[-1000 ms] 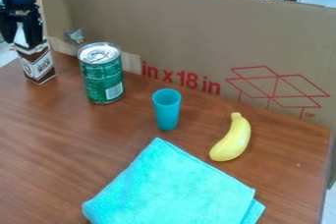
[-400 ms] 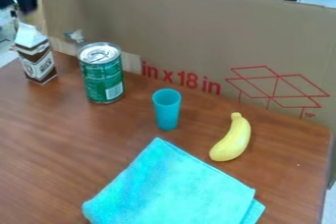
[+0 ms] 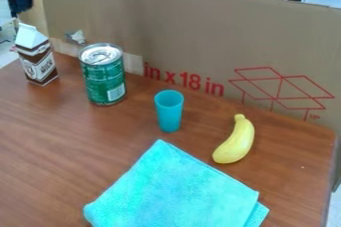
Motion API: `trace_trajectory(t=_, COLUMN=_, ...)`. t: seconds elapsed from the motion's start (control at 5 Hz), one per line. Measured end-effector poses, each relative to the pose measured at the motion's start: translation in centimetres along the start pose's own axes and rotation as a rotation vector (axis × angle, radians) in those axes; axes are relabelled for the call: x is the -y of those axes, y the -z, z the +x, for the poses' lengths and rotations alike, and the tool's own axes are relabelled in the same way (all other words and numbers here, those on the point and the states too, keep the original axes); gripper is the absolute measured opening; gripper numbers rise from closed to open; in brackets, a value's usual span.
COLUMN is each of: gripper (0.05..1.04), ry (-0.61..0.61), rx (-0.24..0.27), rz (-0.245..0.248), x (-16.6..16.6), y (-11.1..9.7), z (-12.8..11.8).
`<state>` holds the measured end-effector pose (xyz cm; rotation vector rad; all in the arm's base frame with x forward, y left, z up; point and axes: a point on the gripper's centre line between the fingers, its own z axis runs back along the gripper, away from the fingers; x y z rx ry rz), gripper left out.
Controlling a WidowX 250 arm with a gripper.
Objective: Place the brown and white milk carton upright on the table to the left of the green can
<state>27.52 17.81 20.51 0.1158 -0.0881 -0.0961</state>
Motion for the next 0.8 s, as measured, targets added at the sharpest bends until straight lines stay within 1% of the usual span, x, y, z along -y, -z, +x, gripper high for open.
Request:
trace_trajectory(t=0.2, gripper=1.010, ry=0.105, rx=0.037, rz=-0.100, x=4.9, y=-0.3, z=-2.9)
trace_trajectory(t=0.4, gripper=1.010, ry=0.112, rx=0.064, rz=-0.138, x=9.8, y=-0.9, z=-4.3)
trace_trajectory(t=0.6, gripper=1.010, ry=0.146, rx=0.061, rz=-0.081, x=14.4, y=0.5, z=-4.0)
trace_trajectory(t=0.8, gripper=1.010, ry=0.153, rx=-0.017, rz=-0.045, x=17.9, y=1.4, z=-3.8)
